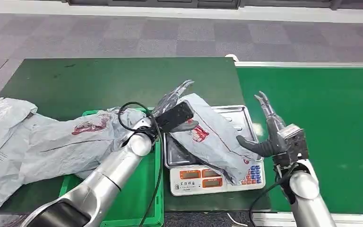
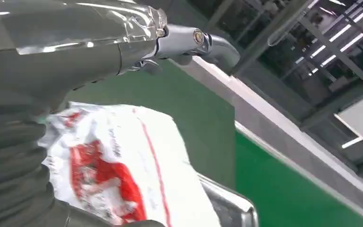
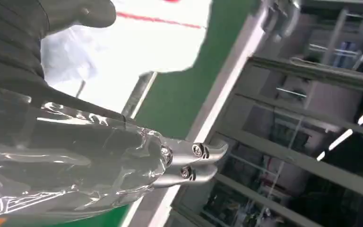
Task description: Moved the parcel from conveyor to table for the left to box.
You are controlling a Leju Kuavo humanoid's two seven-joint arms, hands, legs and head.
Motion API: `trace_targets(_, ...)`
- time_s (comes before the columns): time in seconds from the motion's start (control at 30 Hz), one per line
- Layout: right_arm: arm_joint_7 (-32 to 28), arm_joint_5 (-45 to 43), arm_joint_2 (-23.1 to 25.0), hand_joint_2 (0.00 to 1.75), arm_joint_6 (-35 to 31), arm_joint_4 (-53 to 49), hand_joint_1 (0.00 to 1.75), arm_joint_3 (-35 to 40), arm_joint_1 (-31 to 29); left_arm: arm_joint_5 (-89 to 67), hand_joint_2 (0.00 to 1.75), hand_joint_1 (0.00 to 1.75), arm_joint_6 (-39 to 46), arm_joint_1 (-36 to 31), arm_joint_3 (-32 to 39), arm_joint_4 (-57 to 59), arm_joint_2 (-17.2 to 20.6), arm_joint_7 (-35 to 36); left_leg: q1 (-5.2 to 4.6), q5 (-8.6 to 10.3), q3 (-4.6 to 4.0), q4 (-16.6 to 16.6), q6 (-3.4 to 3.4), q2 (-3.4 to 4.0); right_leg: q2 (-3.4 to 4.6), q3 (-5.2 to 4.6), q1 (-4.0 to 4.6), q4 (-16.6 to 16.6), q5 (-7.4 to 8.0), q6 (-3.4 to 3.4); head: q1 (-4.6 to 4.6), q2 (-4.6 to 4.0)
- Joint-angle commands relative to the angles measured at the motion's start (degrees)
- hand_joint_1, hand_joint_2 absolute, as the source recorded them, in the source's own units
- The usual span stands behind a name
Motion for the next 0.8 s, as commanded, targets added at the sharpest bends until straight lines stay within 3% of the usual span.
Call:
trace_targets(0.03,-1.17,-4.75,0.67,1.75,4.28,12.94,0.00,-6.53,-7.53,-8.71,1.75,0.00,-0.91,-4.19,-12.99,10.24,1.48,2.56,0.03,-0.04,0.19,-0.09,-0.10,0.17,0.11,0.17,0.04,-0.12,0.02,-0.04,0.00,0.00)
trace_targets(0.1,-1.52,-4.73,1.47,1.75,2.37,13.66,0.00,-8.01,-9.23,-11.97,1.75,0.00,-3.86,-4.87,-16.62,12.56,0.35,3.14,0.02,-0.06,0.11,-0.04,-0.10,0.25,0.18,0.06,0.03,-0.05,0.04,-0.05,0.00,0.00)
trace_targets(0.2,-1.66,-4.92,1.15,1.75,1.68,10.62,0.00,-10.03,-6.09,-13.25,1.75,0.00,-4.62,-4.79,-18.11,14.07,-0.64,3.14,0.04,-0.01,0.07,-0.03,-0.08,-0.05,-0.12,0.09,0.05,-0.07,-0.01,-0.04,-0.02,0.00)
trace_targets(0.43,-1.59,-5.69,1.66,1.75,2.64,10.11,0.00,-10.49,-5.56,-13.59,1.75,0.00,-4.87,-5.10,-18.45,14.08,-0.33,3.02,0.04,-0.06,0.07,-0.02,-0.10,0.09,0.04,0.03,0.05,-0.04,-0.01,-0.05,0.00,0.00)
trace_targets(0.53,-2.19,-8.69,1.15,1.75,4.04,9.25,0.00,-12.89,-2.38,-16.36,1.75,0.00,-6.67,-4.17,-21.61,14.81,0.61,3.26,0.07,-0.03,0.14,-0.10,-0.14,-0.01,-0.09,0.14,0.08,-0.13,-0.02,-0.08,0.00,0.00)
trace_targets(0.6,-3.54,-7.69,1.61,1.75,2.01,11.11,0.00,-14.12,-3.49,-18.79,1.75,0.00,-7.58,-3.17,-24.24,15.57,1.27,3.01,0.07,-0.02,0.23,-0.18,-0.14,-0.06,-0.13,0.24,0.09,-0.21,-0.02,-0.08,0.00,0.00)
trace_targets(0.8,-5.34,-6.76,0.92,1.75,-2.18,14.78,0.00,-14.78,-5.98,-23.66,1.75,0.00,-8.71,0.59,-29.65,18.47,-1.34,6.20,0.04,-0.06,0.26,-0.19,-0.09,0.14,0.07,0.26,0.04,-0.22,0.01,-0.04,0.00,0.00)
